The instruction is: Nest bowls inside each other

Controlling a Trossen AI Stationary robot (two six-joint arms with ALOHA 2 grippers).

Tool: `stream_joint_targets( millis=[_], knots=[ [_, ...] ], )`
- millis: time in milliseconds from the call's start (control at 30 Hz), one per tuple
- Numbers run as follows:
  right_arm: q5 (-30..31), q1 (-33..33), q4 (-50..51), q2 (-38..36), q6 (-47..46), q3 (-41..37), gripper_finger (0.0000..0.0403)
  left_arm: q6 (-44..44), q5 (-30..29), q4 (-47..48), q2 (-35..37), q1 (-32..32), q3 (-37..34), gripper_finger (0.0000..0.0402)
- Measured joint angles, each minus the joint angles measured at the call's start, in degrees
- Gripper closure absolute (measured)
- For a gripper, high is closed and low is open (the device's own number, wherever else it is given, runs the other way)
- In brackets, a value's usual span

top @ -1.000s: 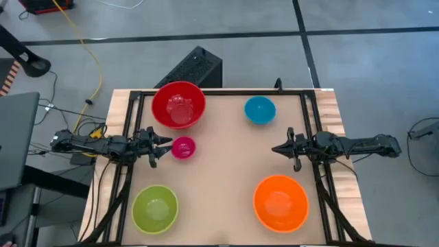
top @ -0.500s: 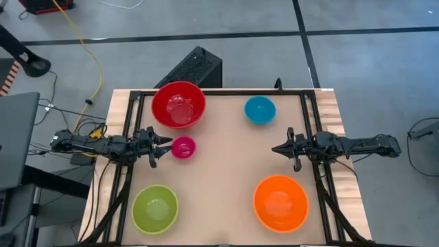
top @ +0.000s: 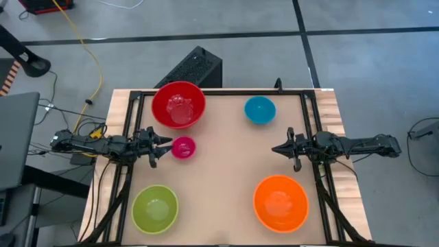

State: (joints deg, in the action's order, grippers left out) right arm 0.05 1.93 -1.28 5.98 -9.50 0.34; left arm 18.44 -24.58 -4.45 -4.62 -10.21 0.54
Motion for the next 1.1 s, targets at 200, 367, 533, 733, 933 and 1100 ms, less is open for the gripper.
stream_joint_targets(
  millis=[200,367,533,733,933,1100],
  knots=[
    [0.0,0.0,0.0,0.0,0.0,0.0,0.0385,0.0,0.0,0.0,0.0,0.0,0.0,0.0226],
    [0.0,0.0,0.0,0.0,0.0,0.0,0.0385,0.0,0.0,0.0,0.0,0.0,0.0,0.0226],
    [0.0,0.0,0.0,0.0,0.0,0.0,0.0385,0.0,0.0,0.0,0.0,0.0,0.0,0.0226],
    [0.0,0.0,0.0,0.0,0.0,0.0,0.0385,0.0,-0.5,0.0,0.0,0.0,0.0,0.0226],
    [0.0,0.0,0.0,0.0,0.0,0.0,0.0385,6.6,-2.8,0.0,0.0,0.0,0.0,0.0226],
    [0.6,-0.2,-0.2,0.0,0.0,0.0,0.0385,16.7,-2.8,0.0,0.0,0.0,0.0,0.0226]
  ],
)
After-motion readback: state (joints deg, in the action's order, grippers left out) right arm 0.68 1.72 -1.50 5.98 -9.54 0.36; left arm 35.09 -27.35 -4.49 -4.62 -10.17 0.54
